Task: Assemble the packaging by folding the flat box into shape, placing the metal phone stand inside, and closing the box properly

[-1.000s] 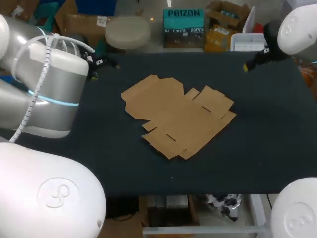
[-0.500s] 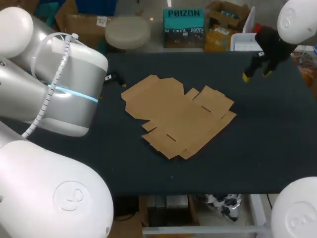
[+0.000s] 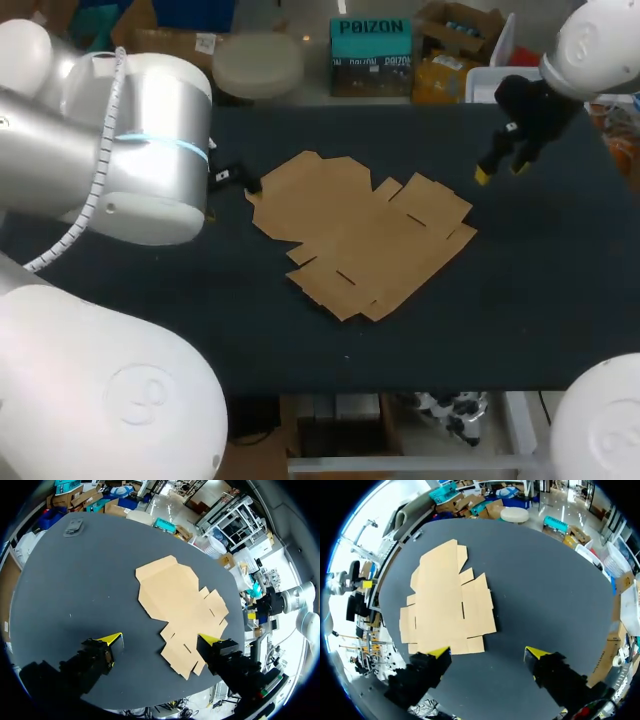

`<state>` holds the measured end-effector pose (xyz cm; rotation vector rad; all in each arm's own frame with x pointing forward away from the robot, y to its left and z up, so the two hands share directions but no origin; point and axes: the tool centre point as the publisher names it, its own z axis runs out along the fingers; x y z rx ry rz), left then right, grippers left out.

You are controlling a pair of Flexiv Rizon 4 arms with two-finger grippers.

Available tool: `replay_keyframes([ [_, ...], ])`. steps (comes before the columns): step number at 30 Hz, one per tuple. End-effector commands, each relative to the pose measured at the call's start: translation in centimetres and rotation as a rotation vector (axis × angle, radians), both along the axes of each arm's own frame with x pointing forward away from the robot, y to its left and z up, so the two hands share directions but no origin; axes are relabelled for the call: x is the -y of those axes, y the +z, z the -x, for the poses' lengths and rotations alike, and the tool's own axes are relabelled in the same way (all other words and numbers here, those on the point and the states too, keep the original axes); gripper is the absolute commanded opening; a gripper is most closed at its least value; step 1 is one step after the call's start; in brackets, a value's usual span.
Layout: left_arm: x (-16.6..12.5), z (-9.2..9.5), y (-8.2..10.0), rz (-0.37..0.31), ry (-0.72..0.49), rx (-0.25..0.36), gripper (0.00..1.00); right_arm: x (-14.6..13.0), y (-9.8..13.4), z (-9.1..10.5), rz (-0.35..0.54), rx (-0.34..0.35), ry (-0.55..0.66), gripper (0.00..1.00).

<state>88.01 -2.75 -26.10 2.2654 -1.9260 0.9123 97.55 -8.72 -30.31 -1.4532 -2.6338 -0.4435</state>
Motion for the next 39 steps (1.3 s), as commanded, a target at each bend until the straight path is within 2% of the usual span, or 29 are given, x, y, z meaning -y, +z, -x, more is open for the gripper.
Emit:
replay_keyframes([
  [1, -0.1, 0.1, 0.2, 0.011, -0.099, -0.181, 1.00, -0.5, -0.7, -1.3, -0.009, -0.075, 0.065, 0.95],
  [5, 0.2, 0.5, 0.0, -0.005, -0.113, -0.186, 1.00, -1.5, -1.5, -2.0, 0.009, -0.085, 0.113, 0.95],
  [14, 0.4, 0.8, -0.6, -0.015, -0.125, -0.200, 1.00, -3.1, -4.6, -4.0, 0.015, -0.171, 0.139, 0.87],
  [18, 0.4, 0.7, -0.8, -0.024, -0.122, -0.212, 1.00, -3.5, -5.7, -4.3, 0.012, -0.197, 0.147, 0.83],
  [25, 0.1, 0.4, -1.2, -0.044, -0.158, -0.218, 1.00, -4.2, -6.6, -4.6, 0.007, -0.218, 0.157, 0.68],
  [31, -0.2, -0.1, -1.6, -0.038, -0.196, -0.234, 1.00, -5.0, -7.0, -4.6, 0.017, -0.234, 0.175, 0.64],
  [33, -0.3, -0.1, -1.7, -0.041, -0.201, -0.236, 1.00, -5.1, -7.2, -4.7, 0.017, -0.235, 0.177, 0.68],
  [35, -0.4, 0.0, -1.8, -0.044, -0.203, -0.236, 1.00, -5.1, -7.6, -4.9, 0.019, -0.239, 0.178, 0.67],
  [39, -0.4, 0.1, -1.9, -0.049, -0.205, -0.237, 1.00, -5.0, -8.4, -5.4, 0.006, -0.253, 0.175, 0.56],
])
